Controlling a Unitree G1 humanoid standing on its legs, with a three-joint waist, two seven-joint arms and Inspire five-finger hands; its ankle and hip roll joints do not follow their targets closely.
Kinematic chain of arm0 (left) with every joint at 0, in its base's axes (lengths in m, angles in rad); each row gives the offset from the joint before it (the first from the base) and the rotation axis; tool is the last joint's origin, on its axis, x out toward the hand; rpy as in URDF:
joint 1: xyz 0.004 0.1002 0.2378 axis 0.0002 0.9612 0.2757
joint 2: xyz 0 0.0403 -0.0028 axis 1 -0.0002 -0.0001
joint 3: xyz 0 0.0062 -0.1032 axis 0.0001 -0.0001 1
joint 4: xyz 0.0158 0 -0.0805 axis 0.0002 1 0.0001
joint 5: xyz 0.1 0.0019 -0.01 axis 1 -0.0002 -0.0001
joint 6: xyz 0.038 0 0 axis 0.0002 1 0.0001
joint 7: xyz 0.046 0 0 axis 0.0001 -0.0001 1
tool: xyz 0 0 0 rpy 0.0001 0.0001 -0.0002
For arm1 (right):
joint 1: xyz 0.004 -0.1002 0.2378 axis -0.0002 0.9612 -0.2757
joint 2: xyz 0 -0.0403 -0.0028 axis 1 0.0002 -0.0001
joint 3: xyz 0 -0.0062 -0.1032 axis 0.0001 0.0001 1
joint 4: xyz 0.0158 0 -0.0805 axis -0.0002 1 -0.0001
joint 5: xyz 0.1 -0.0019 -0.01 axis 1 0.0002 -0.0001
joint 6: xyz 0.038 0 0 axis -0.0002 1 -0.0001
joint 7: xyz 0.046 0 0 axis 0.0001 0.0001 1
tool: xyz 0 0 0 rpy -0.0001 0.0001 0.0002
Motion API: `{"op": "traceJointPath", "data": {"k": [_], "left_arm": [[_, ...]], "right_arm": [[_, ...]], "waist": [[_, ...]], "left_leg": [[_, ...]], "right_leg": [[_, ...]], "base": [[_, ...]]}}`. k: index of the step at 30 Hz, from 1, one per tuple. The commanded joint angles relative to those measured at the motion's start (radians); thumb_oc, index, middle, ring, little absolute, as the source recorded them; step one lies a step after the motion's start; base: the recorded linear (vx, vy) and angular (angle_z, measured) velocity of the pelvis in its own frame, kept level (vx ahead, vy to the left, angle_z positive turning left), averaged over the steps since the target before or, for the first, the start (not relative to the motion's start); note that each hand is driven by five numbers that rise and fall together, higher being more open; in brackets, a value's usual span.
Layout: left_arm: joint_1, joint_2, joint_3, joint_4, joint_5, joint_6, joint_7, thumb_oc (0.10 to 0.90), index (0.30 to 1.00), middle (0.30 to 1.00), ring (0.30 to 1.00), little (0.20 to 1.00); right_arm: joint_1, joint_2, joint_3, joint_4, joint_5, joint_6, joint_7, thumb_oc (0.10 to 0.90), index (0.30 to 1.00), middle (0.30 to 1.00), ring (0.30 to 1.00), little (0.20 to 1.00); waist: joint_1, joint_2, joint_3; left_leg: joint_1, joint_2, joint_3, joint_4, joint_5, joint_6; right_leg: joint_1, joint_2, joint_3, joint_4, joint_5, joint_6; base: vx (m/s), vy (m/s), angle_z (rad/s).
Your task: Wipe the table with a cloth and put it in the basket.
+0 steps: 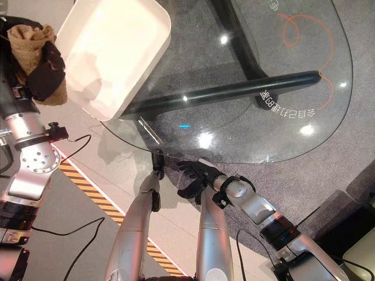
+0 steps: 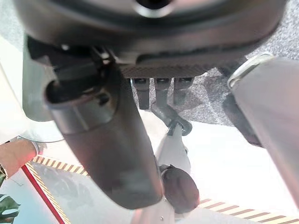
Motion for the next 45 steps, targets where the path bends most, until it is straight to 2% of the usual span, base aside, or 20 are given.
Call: {"op": "traceJointPath", "data": {"k": [1,6,11,16,25,36,37,38,39,45], "left_arm": [[-0.118,0.077,0.051,0.003,0.145,-0.013,0.094,0.100,0.300,0.300,0.300,0.200],[-0.194,0.108,-0.011,0.104,0.159,-0.005,0.119,0.100,0.300,0.300,0.300,0.200],[-0.273,0.105,-0.070,0.205,0.192,-0.028,0.126,0.100,0.300,0.300,0.300,0.200],[-0.360,0.116,-0.136,0.286,0.211,0.007,0.130,0.100,0.300,0.300,0.300,0.200],[-0.431,0.127,-0.189,0.421,0.190,0.023,0.209,0.100,0.300,0.300,0.300,0.200],[-0.531,0.107,-0.235,0.508,0.124,-0.001,0.192,0.100,0.300,0.300,0.300,0.200],[-0.538,0.105,-0.235,0.512,0.119,0.000,0.178,0.199,0.385,0.385,0.385,0.299],[-0.542,0.104,-0.238,0.517,0.114,-0.003,0.172,0.416,0.571,0.571,0.571,0.516],[-0.547,0.103,-0.241,0.524,0.109,-0.007,0.161,0.800,0.900,0.900,0.900,0.900],[-0.568,0.099,-0.248,0.537,0.090,-0.018,0.141,0.800,0.900,0.900,0.900,0.900]], "right_arm": [[-0.001,-0.004,0.039,-0.041,0.063,0.014,0.056,0.800,0.900,0.900,0.900,0.900],[-0.024,-0.042,0.036,-0.051,0.095,0.037,0.085,0.800,0.900,0.900,0.900,0.900],[-0.057,-0.059,0.043,-0.043,0.130,0.049,0.098,0.800,0.900,0.900,0.900,0.900],[-0.098,-0.066,0.057,-0.021,0.157,0.049,0.092,0.800,0.900,0.900,0.900,0.900],[-0.109,-0.091,0.052,-0.024,0.177,0.032,0.100,0.800,0.900,0.900,0.900,0.900],[-0.150,-0.084,0.058,-0.009,0.207,0.014,0.070,0.800,0.900,0.900,0.900,0.900],[-0.151,-0.082,0.058,-0.006,0.205,0.011,0.071,0.800,0.900,0.900,0.900,0.900],[-0.152,-0.078,0.057,-0.004,0.204,0.012,0.071,0.800,0.900,0.900,0.900,0.900],[-0.151,-0.073,0.055,-0.004,0.200,0.012,0.070,0.800,0.900,0.900,0.900,0.900],[-0.148,-0.066,0.051,-0.005,0.185,0.007,0.071,0.800,0.900,0.900,0.900,0.900]], "waist": [[-0.042,0.026,-0.027],[-0.061,0.028,-0.027],[-0.076,0.027,-0.027],[-0.089,0.029,-0.027],[-0.105,0.028,-0.027],[-0.119,0.018,-0.027],[-0.120,0.017,-0.027],[-0.120,0.017,-0.027],[-0.121,0.016,-0.027],[-0.125,0.018,-0.027]], "left_leg": [[-0.056,-0.083,0.029,0.206,-0.141,0.062],[-0.092,-0.076,0.052,0.206,-0.135,0.060],[-0.137,-0.073,0.062,0.220,-0.132,0.058],[-0.171,-0.074,0.072,0.227,-0.128,0.055],[-0.225,-0.078,0.075,0.224,-0.115,0.047],[-0.259,-0.081,0.073,0.234,-0.114,0.041],[-0.259,-0.082,0.072,0.234,-0.115,0.040],[-0.258,-0.082,0.072,0.234,-0.115,0.039],[-0.257,-0.082,0.071,0.234,-0.115,0.039],[-0.249,-0.085,0.070,0.235,-0.120,0.039]], "right_leg": [[0.025,0.062,0.046,-0.318,0.217,0.006],[-0.021,0.062,0.056,-0.318,0.233,0.014],[-0.074,0.067,0.063,-0.305,0.245,0.019],[-0.111,0.069,0.070,-0.300,0.259,0.024],[-0.168,0.066,0.073,-0.308,0.285,0.033],[-0.197,0.071,0.076,-0.310,0.298,0.035],[-0.196,0.071,0.077,-0.311,0.298,0.035],[-0.196,0.071,0.077,-0.311,0.298,0.036],[-0.195,0.071,0.077,-0.311,0.299,0.036],[-0.189,0.070,0.078,-0.312,0.298,0.037]], "base": [[0.03,0.108,-0.02],[0.02,0.088,-0.12],[0.02,0.049,-0.02],[0.02,0.050,-0.03],[0.01,0.032,-0.06],[0.00,-0.001,0.00],[0.00,0.000,0.00],[0.00,0.000,0.00],[0.00,0.000,0.00],[0.00,0.000,0.00]]}}
